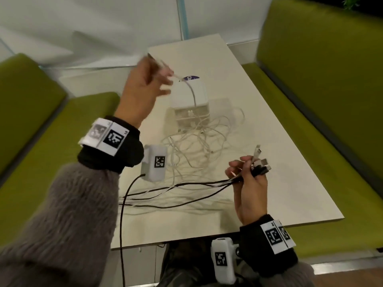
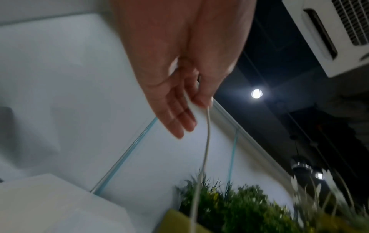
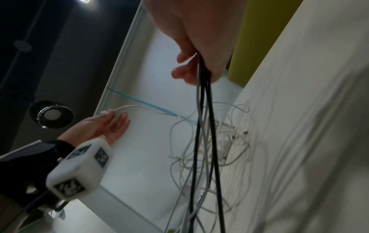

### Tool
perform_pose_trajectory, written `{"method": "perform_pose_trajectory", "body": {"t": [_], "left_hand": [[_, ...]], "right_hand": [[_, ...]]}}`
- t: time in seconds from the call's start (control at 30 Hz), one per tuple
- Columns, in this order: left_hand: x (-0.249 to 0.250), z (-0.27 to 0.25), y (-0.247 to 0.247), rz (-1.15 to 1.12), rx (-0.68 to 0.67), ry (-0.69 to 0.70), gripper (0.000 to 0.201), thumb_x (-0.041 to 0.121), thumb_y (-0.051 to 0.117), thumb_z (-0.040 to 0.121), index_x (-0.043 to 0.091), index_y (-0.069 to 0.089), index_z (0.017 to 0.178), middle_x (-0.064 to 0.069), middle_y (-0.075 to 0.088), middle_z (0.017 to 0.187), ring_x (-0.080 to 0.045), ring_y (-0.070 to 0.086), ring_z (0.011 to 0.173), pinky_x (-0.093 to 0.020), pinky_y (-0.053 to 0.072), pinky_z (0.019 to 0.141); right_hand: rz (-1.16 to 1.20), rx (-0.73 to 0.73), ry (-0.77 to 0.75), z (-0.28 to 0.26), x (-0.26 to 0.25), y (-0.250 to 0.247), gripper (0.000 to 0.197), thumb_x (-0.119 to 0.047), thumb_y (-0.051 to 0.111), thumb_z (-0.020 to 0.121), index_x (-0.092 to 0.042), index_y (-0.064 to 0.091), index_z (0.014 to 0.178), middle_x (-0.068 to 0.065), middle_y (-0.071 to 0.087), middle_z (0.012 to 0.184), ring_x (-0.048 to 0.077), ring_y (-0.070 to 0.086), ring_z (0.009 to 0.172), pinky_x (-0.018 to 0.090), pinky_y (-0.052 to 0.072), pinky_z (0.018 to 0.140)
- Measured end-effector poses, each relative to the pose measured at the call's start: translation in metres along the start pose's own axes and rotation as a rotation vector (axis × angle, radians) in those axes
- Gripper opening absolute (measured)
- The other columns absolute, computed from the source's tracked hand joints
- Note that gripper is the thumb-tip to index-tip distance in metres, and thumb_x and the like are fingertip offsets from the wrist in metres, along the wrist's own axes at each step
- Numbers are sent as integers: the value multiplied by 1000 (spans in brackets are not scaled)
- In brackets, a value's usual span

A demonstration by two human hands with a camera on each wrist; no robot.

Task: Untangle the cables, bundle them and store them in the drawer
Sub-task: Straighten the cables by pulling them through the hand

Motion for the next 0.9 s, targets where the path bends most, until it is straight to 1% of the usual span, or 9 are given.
{"method": "perform_pose_trajectory", "body": {"t": [0.07, 0.23, 0.33, 0.4, 0.53, 0.63, 0.73, 0.8, 0.9], "left_hand": [[-21, -19, 3, 25, -28, -87, 6, 12, 46, 97, 15, 46, 92, -3, 62, 100, -7, 64, 83, -27, 55, 75], [-56, -65, 10, -224, 2, -243, 7, 11, 41, 99, 12, 38, 93, -12, 68, 102, -21, 68, 94, -34, 55, 80], [-65, -81, 17, -193, 3, -240, 8, 11, 41, 99, 11, 39, 91, -12, 70, 94, -24, 68, 88, -34, 53, 77], [-67, -90, 24, -207, -7, -244, 6, 12, 42, 99, 12, 44, 93, -13, 69, 89, -23, 66, 81, -37, 53, 79], [-68, -104, 44, -172, -97, -240, 14, 10, 41, 99, 13, 54, 98, -1, 61, 75, -12, 59, 72, -35, 54, 79], [-69, -113, 62, -153, -189, -231, 24, 14, 41, 99, 22, 62, 91, 7, 58, 73, -11, 52, 74, -40, 56, 83], [-74, -120, 75, -93, -277, -205, 26, 21, 43, 97, 27, 63, 83, -6, 57, 85, -10, 42, 61, -38, 59, 73], [-79, -123, 77, -22, -288, -208, 22, 24, 44, 97, 19, 62, 85, 4, 58, 76, -8, 38, 50, -35, 57, 61], [-82, -128, 82, 144, -328, -225, 27, 30, 46, 97, 22, 60, 76, 13, 47, 54, -9, 40, 44, -29, 48, 48]], "right_hand": [[-4, -29, 24, -2, 2, 5, 18, -21, 41, 100, -15, 57, 95, 2, 57, 69, 14, 56, 62, 33, 58, 72], [12, -10, 68, -1, 7, 5, 18, -24, 41, 101, -20, 51, 115, -6, 37, 56, 6, 29, 45, 19, 34, 44], [-26, -24, 81, -3, 9, 8, 8, -22, 48, 98, -18, 52, 93, -7, 34, 54, 6, 28, 46, 18, 29, 44], [-69, -41, 88, -5, 9, 11, 15, -16, 53, 96, -16, 51, 82, -6, 31, 55, 7, 27, 47, 19, 28, 46], [-61, -44, 135, -8, 10, 13, 22, -6, 54, 93, -16, 48, 74, -5, 30, 57, 8, 27, 48, 21, 29, 50], [-18, -58, 162, -7, 11, 15, 23, 4, 40, 91, -12, 52, 81, -4, 35, 60, 8, 28, 49, 21, 29, 51], [-16, -87, 168, -8, 12, 18, 36, 14, 32, 85, -8, 58, 96, -5, 47, 65, 6, 32, 51, 20, 30, 52], [-49, -90, 157, -9, 12, 20, 30, 12, 40, 89, -9, 59, 98, -6, 49, 66, 6, 34, 51, 20, 30, 53], [-85, -91, 136, -12, 12, 22, 9, -5, 58, 90, -14, 56, 92, -10, 48, 61, 5, 36, 49, 20, 32, 53]]}}
Point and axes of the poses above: each hand's wrist, its own z-axis towards the middle knuckle, its own y-axis out of the palm, x = y × z, the point moved 8 cm from there along z, towards the middle knuckle
